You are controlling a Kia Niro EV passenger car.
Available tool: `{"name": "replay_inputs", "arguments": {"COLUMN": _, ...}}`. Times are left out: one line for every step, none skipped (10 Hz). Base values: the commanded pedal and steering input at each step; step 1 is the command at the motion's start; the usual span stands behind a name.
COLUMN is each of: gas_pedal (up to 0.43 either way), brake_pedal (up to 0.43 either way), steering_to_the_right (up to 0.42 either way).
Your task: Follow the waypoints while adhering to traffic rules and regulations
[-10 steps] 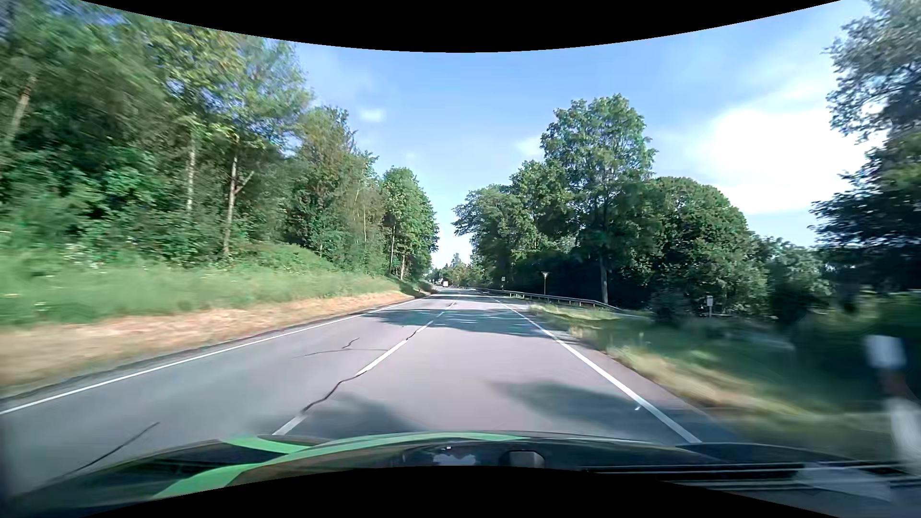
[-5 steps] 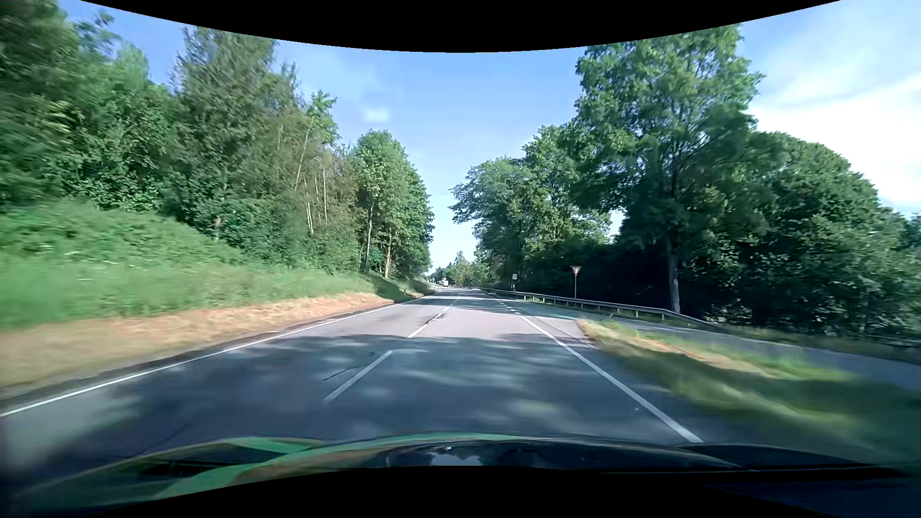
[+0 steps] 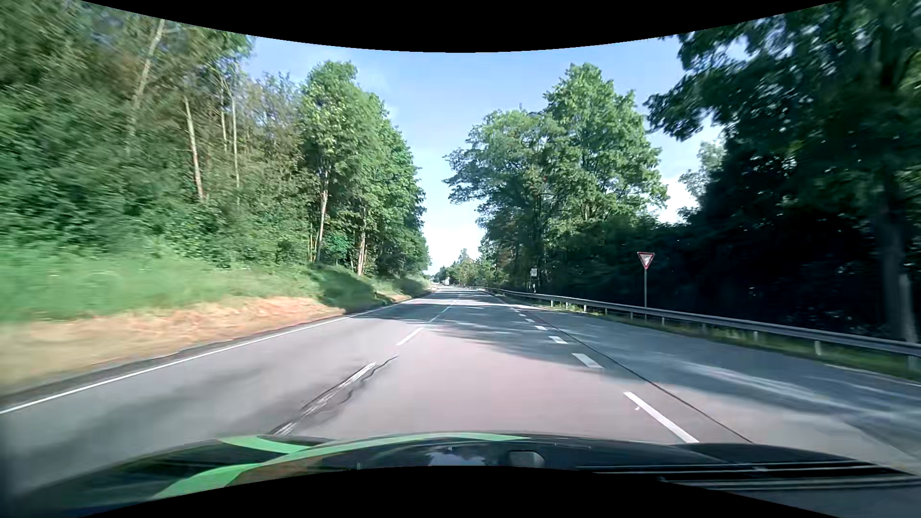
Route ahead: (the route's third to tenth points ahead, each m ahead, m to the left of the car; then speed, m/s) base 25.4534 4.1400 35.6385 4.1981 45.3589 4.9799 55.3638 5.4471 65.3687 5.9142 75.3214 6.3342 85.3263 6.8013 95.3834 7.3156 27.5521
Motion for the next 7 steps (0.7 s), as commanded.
{"name": "replay_inputs", "arguments": {"gas_pedal": 0.299, "brake_pedal": 0.000, "steering_to_the_right": -0.007}}
{"name": "replay_inputs", "arguments": {"gas_pedal": 0.248, "brake_pedal": 0.000, "steering_to_the_right": -0.007}}
{"name": "replay_inputs", "arguments": {"gas_pedal": 0.240, "brake_pedal": 0.000, "steering_to_the_right": -0.007}}
{"name": "replay_inputs", "arguments": {"gas_pedal": 0.240, "brake_pedal": 0.000, "steering_to_the_right": -0.007}}
{"name": "replay_inputs", "arguments": {"gas_pedal": 0.228, "brake_pedal": 0.000, "steering_to_the_right": -0.007}}
{"name": "replay_inputs", "arguments": {"gas_pedal": 0.228, "brake_pedal": 0.000, "steering_to_the_right": -0.007}}
{"name": "replay_inputs", "arguments": {"gas_pedal": 0.240, "brake_pedal": 0.000, "steering_to_the_right": -0.007}}
